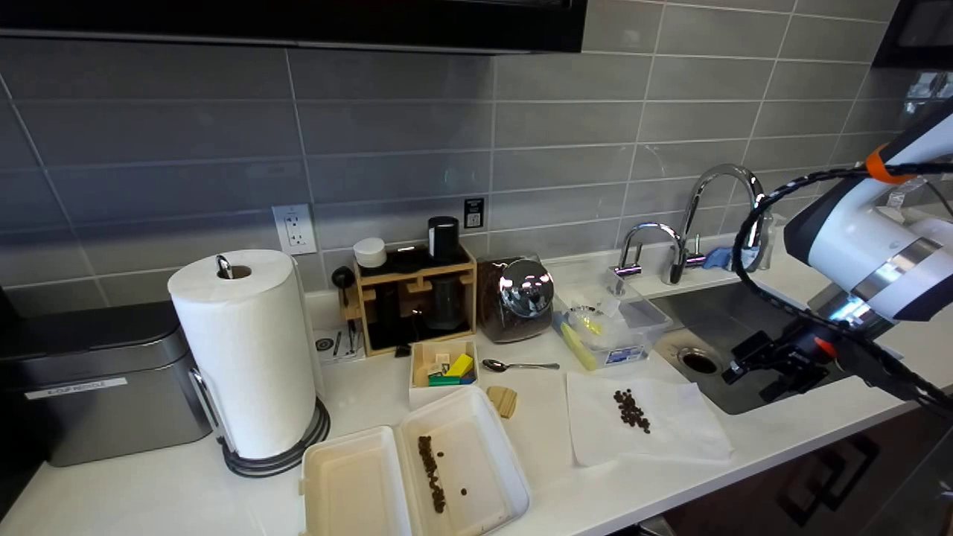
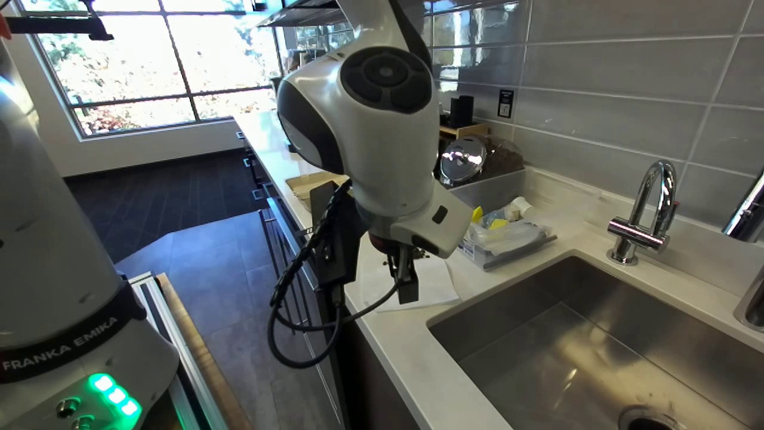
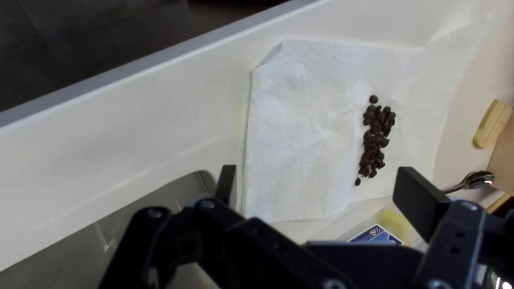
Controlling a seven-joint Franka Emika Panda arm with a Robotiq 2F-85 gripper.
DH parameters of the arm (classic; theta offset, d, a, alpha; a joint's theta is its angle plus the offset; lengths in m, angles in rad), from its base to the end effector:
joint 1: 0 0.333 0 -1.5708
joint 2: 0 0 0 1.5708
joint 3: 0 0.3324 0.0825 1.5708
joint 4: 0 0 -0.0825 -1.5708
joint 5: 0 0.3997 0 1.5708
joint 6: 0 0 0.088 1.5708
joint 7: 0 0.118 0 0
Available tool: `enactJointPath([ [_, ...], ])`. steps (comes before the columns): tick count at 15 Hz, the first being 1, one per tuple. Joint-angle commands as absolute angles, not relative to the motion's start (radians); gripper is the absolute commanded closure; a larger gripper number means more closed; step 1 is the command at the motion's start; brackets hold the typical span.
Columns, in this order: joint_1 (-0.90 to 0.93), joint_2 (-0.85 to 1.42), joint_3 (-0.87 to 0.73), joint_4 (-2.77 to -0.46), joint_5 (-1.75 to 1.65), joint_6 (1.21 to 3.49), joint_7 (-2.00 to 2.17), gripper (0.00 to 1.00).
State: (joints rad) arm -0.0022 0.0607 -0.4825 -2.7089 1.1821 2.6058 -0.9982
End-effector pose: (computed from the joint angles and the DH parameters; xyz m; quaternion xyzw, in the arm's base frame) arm 0.3316 -0.1951 0.1863 -0.9312 0.2730 -0.1154 0.2121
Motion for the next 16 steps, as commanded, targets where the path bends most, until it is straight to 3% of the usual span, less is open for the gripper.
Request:
enactJointPath([
  [1,-0.005,0.210,-0.456,-2.640,1.308,2.549,-1.120,0.00],
  [4,-0.011,0.283,-0.428,-2.602,1.360,2.513,-1.165,0.00],
  [5,-0.096,0.293,-0.334,-2.591,1.355,2.522,-1.161,0.00],
  [8,-0.140,0.351,-0.273,-2.552,1.356,2.527,-1.168,0.00],
  [16,-0.224,0.426,-0.213,-2.474,1.378,2.536,-1.232,0.00],
])
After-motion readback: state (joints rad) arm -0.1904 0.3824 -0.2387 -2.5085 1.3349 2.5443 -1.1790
